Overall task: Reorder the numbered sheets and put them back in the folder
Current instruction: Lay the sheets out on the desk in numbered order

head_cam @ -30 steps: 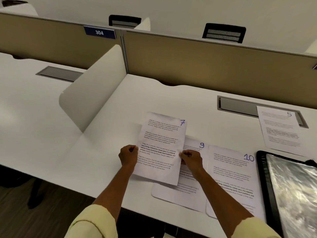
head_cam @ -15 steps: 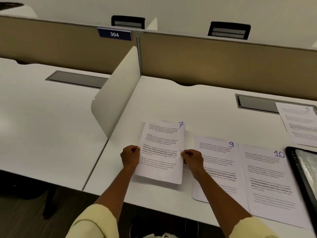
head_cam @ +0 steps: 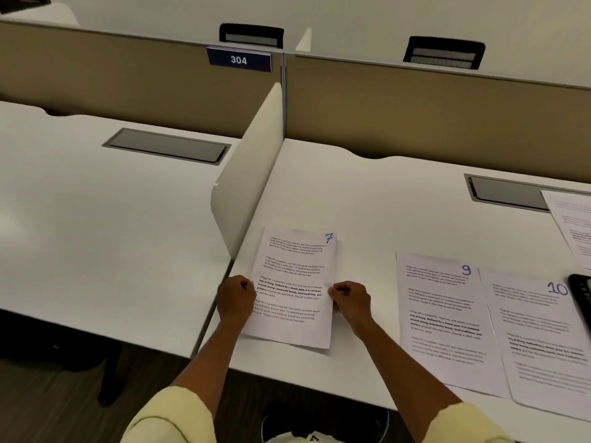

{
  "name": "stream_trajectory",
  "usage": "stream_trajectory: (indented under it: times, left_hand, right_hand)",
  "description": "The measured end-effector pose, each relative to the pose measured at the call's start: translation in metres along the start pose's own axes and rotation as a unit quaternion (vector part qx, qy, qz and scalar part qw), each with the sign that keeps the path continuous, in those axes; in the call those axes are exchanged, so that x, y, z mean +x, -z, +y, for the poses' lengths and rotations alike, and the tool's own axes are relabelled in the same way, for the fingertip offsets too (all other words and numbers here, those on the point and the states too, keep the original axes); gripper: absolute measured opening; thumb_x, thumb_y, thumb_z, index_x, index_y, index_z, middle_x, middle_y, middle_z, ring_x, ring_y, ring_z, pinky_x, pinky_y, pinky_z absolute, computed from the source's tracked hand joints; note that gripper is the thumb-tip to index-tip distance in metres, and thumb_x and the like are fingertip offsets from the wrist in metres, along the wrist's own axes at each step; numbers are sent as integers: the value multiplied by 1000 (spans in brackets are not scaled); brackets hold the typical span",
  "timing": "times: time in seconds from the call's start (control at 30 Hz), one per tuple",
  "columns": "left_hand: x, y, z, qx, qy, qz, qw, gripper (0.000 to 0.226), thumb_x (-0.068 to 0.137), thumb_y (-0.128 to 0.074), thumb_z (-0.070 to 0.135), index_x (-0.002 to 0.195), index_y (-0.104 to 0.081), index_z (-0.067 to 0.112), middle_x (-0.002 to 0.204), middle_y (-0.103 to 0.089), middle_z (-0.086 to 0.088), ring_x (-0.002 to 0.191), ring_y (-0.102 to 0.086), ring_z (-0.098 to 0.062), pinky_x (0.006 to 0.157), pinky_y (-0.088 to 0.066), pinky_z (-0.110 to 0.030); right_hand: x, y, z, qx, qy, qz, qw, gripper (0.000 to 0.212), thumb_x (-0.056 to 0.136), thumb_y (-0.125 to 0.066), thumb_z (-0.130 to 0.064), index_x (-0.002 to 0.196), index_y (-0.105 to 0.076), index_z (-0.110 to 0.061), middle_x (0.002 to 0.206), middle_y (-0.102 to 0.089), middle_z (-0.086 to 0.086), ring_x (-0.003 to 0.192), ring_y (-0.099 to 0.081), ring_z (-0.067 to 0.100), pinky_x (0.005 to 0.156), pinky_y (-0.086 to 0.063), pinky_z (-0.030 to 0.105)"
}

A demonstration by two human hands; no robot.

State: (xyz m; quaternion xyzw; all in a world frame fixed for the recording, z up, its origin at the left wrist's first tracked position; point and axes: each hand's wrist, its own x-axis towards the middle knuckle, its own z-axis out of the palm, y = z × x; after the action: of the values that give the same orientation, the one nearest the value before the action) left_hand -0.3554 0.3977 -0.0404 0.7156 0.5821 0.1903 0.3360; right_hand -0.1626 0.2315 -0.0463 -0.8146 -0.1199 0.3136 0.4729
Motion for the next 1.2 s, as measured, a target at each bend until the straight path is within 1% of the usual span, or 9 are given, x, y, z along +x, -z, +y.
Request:
stream_trajectory:
  times: [0.2,0.33,0.4,0.5,0.77,0.93,1.07,1.13,1.2]
  left_hand:
    - [5,13,-16,15,6,-3,1000,20,91,-63,15,76,-68,3,77,-66,-9,75,-60,-25,65,-41,-29]
    - [8,21,-20,7,22,4,1000,19,91,-61,13,77,-69,3,76,-66,-8,72,-59,-23,64,-42,-28]
    - [10,24,-22,6,28,5,1000,20,91,-60,12,76,-69,3,75,-66,-9,72,-61,-25,63,-41,-28]
    - [12,27,-25,15,33,14,999,21,92,-60,12,77,-69,2,77,-67,-11,69,-57,-21,64,-40,-28]
    - [21,31,-30,25,42,22,999,19,93,-61,14,86,-72,1,87,-71,-14,72,-56,-20,67,-44,-29]
    - [23,31,-31,27,47,22,998,18,93,-61,14,90,-73,1,92,-72,-16,82,-64,-28,70,-45,-30]
    - [22,30,-33,39,52,26,998,19,94,-59,15,93,-73,1,95,-72,-16,87,-65,-31,71,-46,-31]
    - [22,28,-34,40,54,27,997,21,95,-58,16,94,-73,1,97,-72,-17,90,-65,-33,73,-48,-33]
    - [23,27,-35,40,61,30,997,25,96,-55,19,100,-71,1,103,-70,-19,97,-62,-35,78,-49,-38]
  right_hand:
    - [-2,-21,-1,-33,8,14,999,6,90,-74,-17,89,-70,-13,87,-73,7,78,-71,25,78,-62,41]
    - [-2,-32,-2,-50,10,12,999,12,91,-72,-20,95,-74,-10,91,-74,7,84,-71,25,84,-59,40]
    - [-3,-36,-2,-70,21,13,997,15,93,-68,-20,98,-76,-8,95,-75,6,89,-69,23,88,-56,36]
    - [-7,-42,-3,-89,37,16,995,17,95,-65,-18,98,-77,-6,96,-75,7,90,-68,23,84,-51,30]
    - [-10,-49,-5,-95,45,12,994,14,92,-69,-18,96,-77,-8,96,-75,6,88,-66,19,81,-48,26]
    - [-11,-49,-5,-97,47,8,994,11,91,-71,-18,95,-76,-8,95,-74,5,86,-65,17,80,-48,25]
    - [-11,-49,-6,-97,44,8,994,11,91,-71,-17,94,-75,-8,94,-74,5,83,-64,16,79,-48,25]
    - [-12,-49,-7,-99,42,8,994,11,91,-71,-18,94,-75,-8,94,-74,6,82,-64,16,76,-46,24]
    - [-13,-48,-6,-104,44,17,993,14,93,-69,-21,94,-74,-9,93,-74,5,84,-66,18,74,-44,24]
